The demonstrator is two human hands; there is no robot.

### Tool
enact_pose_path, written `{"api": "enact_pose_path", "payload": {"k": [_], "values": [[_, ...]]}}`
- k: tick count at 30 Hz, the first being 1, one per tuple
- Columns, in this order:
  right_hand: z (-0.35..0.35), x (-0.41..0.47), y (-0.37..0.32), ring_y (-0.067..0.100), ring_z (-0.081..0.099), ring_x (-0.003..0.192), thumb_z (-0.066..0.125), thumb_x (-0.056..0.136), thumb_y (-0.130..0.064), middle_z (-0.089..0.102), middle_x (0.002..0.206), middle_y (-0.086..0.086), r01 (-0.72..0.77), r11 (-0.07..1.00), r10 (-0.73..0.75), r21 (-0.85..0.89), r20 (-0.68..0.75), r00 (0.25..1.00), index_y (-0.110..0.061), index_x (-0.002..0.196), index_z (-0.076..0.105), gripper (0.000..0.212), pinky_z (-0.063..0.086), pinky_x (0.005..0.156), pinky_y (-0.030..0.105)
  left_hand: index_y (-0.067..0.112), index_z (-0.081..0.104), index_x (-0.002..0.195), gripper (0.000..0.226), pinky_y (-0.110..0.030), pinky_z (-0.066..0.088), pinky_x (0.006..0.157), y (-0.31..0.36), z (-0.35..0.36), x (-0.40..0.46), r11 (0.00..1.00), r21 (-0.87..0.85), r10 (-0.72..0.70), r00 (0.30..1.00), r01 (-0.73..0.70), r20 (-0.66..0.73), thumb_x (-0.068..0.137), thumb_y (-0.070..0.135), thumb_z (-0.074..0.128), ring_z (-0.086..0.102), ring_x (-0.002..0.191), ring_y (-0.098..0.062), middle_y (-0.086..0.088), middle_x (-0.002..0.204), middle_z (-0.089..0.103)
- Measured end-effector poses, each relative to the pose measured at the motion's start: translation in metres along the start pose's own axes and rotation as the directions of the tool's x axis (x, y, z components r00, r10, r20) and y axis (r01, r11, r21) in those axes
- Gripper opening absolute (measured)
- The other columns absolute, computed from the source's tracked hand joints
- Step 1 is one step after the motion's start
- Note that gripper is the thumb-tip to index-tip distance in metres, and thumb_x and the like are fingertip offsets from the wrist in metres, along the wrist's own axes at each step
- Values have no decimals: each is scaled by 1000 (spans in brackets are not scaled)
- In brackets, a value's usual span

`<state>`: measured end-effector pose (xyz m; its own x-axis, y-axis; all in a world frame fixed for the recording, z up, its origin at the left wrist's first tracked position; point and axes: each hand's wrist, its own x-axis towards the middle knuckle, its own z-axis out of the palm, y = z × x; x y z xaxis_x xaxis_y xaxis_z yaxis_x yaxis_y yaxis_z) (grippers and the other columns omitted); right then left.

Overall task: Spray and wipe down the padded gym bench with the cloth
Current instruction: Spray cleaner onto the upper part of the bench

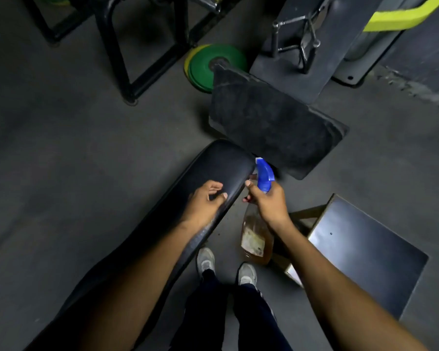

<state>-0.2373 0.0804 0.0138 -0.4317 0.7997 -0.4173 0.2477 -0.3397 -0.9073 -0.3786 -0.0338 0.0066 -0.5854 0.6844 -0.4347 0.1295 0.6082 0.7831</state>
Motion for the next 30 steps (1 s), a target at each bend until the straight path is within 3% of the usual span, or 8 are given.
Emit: {"api": "enact_pose_path", "payload": {"k": [5,9,14,18,21,23,27,30], "values": [[10,34,44,15,64,61,66,99,-4,64,72,3,-39,999,38,-36,-42,998,-6,115,66,17,62,64,27,19,54,135,49,-34,43,106,-48,4,73,961,275,-72,990,36,124,90,34,67,54,126,-25,-6,137,59],[27,64,88,16,64,55,66,98,-1,64,70,4,-67,996,63,-62,-61,996,-17,96,67,16,56,59,21,15,32,151,73,-38,31,116,-101,15,133,863,503,-86,971,-39,223,91,42,63,34,142,-29,-9,156,36],[54,105,143,16,63,52,67,96,3,62,70,9,-95,993,90,-76,-74,993,0,102,65,7,54,57,23,17,2,158,93,-45,4,124,-162,32,199,686,718,-72,970,-120,232,91,58,51,1,153,-23,-4,167,-2],[71,130,172,17,65,54,74,89,-18,65,62,-1,-109,989,101,-105,-75,992,-2,99,65,21,59,67,49,17,-19,155,113,-53,-3,120,-199,53,209,632,761,-97,960,-143,261,84,71,51,-23,150,-23,0,161,-30],[80,138,182,21,67,55,73,83,-28,66,60,0,-127,982,119,-141,-62,991,-8,90,64,22,59,70,57,17,-22,154,120,-54,-4,118,-210,62,208,618,771,-53,971,-151,233,80,71,56,-27,149,-24,-1,160,-34],[87,140,183,21,68,55,75,86,-23,66,58,1,-129,978,121,-164,-55,991,-16,84,62,15,59,68,53,17,-21,154,121,-56,-2,118,-209,63,211,625,767,-56,972,-145,229,80,69,59,-26,149,-24,-1,160,-33],[98,134,179,17,67,53,76,91,-10,65,59,1,-124,970,118,-211,-40,992,-19,80,58,22,53,61,35,16,-21,154,120,-58,3,120,-210,64,213,616,777,-65,975,-129,213,80,62,62,-25,149,-25,-3,160,-32],[103,129,174,22,66,55,76,88,-16,66,66,16,-100,983,93,-153,-49,994,-14,86,60,16,55,61,44,16,-22,153,120,-57,4,120,-211,62,212,606,785,-71,974,-128,214,81,61,62,-25,149,-26,-3,160,-33]]}}
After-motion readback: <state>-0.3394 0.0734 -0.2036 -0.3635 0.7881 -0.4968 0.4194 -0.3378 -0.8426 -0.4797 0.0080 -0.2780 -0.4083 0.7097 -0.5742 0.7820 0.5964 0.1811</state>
